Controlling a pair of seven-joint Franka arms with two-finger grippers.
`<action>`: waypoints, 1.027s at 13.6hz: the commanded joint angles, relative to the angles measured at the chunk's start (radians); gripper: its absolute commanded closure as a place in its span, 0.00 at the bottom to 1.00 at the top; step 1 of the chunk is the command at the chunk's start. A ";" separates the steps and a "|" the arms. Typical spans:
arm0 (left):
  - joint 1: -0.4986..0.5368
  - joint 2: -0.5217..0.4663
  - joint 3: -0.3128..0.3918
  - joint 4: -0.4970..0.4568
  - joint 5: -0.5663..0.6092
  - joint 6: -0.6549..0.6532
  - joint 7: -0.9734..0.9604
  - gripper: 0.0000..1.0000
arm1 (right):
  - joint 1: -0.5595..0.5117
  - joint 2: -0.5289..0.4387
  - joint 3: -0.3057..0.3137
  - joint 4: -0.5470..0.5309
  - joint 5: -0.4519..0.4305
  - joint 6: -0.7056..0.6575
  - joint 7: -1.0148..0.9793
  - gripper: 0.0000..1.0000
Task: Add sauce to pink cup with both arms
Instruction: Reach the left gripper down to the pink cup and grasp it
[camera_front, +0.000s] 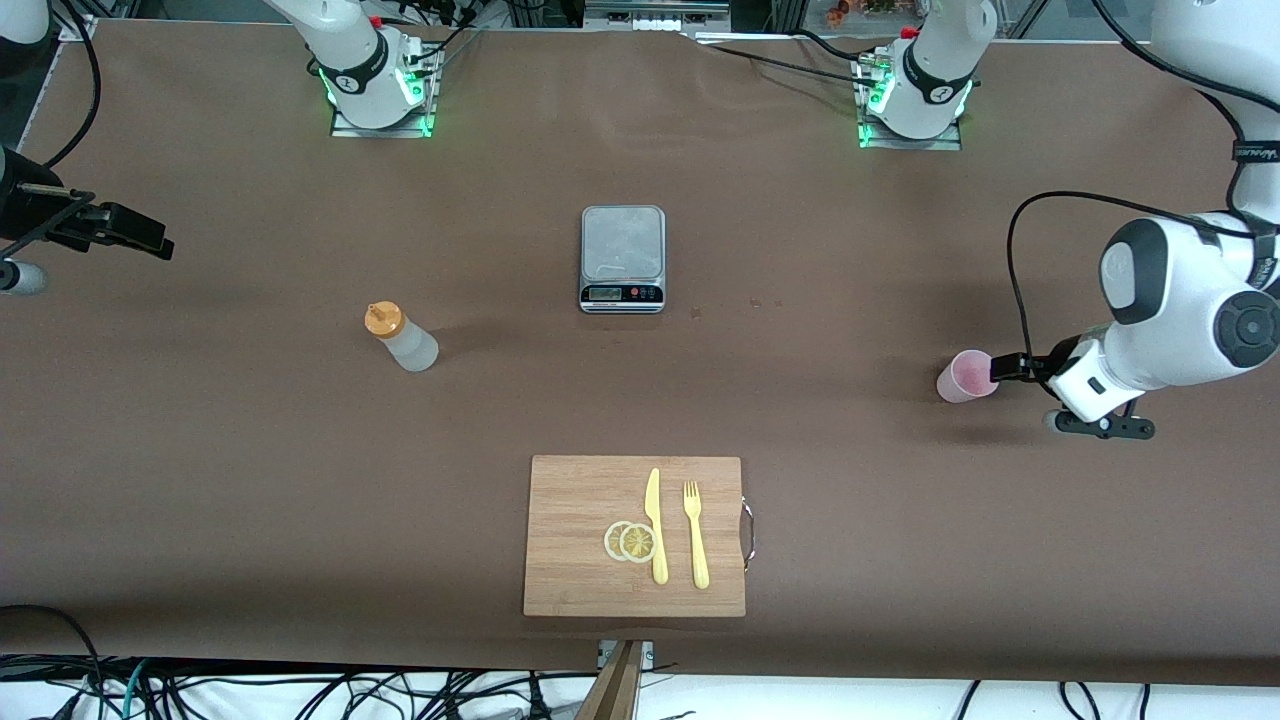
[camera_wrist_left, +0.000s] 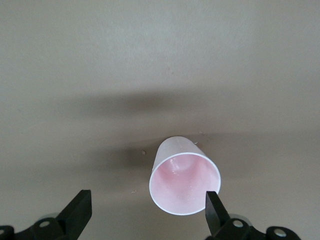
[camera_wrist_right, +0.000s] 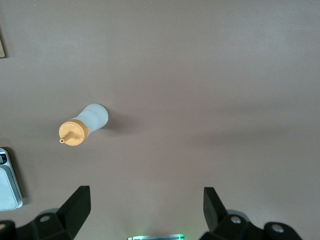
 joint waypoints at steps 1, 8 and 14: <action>0.005 -0.021 0.001 -0.068 0.013 0.058 0.042 0.00 | -0.002 -0.001 0.002 0.006 -0.002 -0.001 -0.012 0.00; 0.006 -0.018 0.001 -0.166 0.011 0.182 0.045 0.09 | -0.002 -0.001 0.002 0.006 -0.002 -0.001 -0.012 0.00; 0.003 -0.009 0.001 -0.154 0.011 0.182 0.044 1.00 | -0.003 -0.001 0.002 0.006 -0.002 -0.002 -0.012 0.00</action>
